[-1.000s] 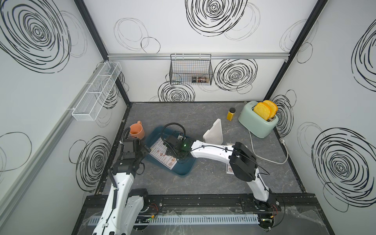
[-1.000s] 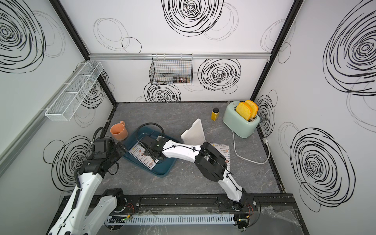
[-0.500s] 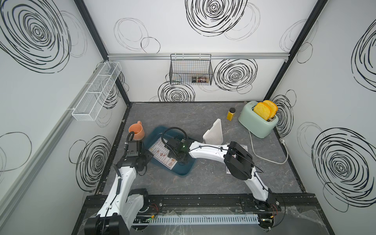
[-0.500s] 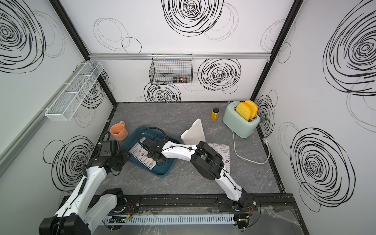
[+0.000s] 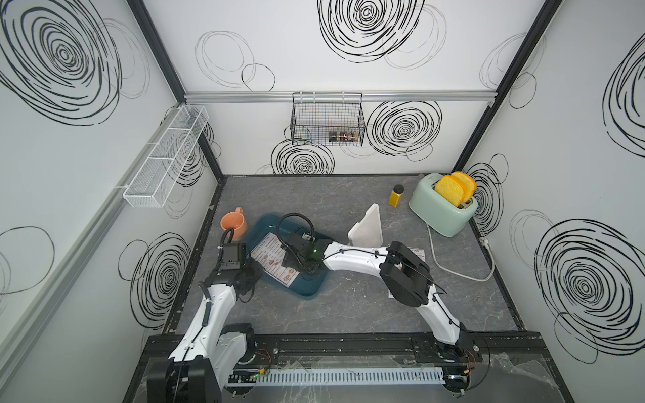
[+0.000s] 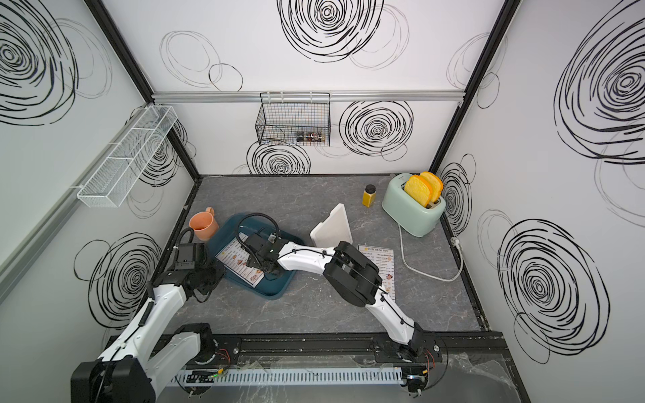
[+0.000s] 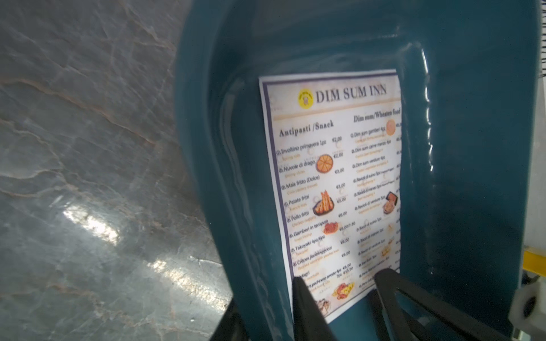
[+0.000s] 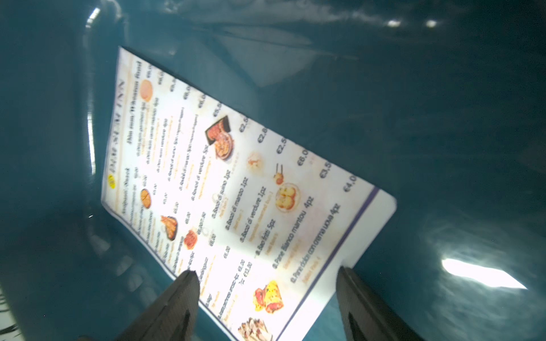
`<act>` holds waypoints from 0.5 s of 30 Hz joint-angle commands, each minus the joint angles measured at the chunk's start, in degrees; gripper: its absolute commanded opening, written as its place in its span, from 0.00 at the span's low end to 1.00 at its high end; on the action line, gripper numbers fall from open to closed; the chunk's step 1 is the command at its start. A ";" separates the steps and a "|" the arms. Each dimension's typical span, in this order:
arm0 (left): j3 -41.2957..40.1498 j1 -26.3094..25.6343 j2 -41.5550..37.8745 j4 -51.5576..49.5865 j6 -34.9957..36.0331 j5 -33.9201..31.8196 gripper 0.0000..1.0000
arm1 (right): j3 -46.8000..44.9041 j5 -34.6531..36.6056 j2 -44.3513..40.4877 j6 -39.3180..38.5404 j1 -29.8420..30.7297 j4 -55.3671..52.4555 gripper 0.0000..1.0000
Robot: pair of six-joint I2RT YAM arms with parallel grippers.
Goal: Replace the menus in the menu holders
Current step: Adjust the storage box at the center of the board.
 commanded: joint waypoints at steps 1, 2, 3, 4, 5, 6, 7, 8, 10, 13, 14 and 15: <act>-0.24 -1.52 0.51 1.35 -0.14 0.61 0.22 | -3.92 -3.10 3.01 -3.69 -0.27 7.56 0.80; -0.24 -1.94 0.38 1.31 -0.14 0.63 0.20 | -4.23 -3.35 3.07 -4.49 -0.40 9.11 0.81; -0.24 -2.32 0.28 1.15 -0.21 0.71 0.19 | -4.09 -3.41 3.20 -5.19 -0.39 9.99 0.82; -0.24 -2.78 0.26 1.01 -0.33 0.72 0.17 | -3.72 -3.60 3.56 -5.87 -0.43 10.80 0.83; -0.24 -3.26 0.23 0.92 -0.47 0.69 0.14 | -3.37 -3.78 3.88 -6.58 -0.48 11.41 0.84; -0.19 -3.68 0.11 0.86 -0.53 0.71 0.12 | -3.07 -3.92 4.18 -7.01 -0.57 12.12 0.85; -0.32 -4.11 0.08 0.82 -0.66 0.92 0.11 | -2.97 -4.42 4.39 -7.67 -0.61 13.19 0.86; -0.33 -4.53 0.00 0.65 -0.88 0.91 0.09 | -2.85 -4.53 4.62 -8.12 -0.70 13.82 0.87; -0.50 -5.20 -0.26 0.40 -1.25 1.15 0.05 | -2.67 -4.64 4.76 -9.15 -0.73 14.85 0.89; -0.85 -6.05 -1.10 -0.35 -2.26 1.36 0.05 | -2.66 -4.68 4.85 -10.60 -0.83 16.21 0.92; -1.07 -6.25 -1.62 -0.51 -2.71 1.40 0.05 | -2.66 -4.85 5.00 -10.96 -0.92 16.68 0.95; -1.28 -6.46 -2.06 -0.56 -3.13 1.64 0.05 | -2.66 -5.09 5.12 -11.21 -1.01 17.01 0.97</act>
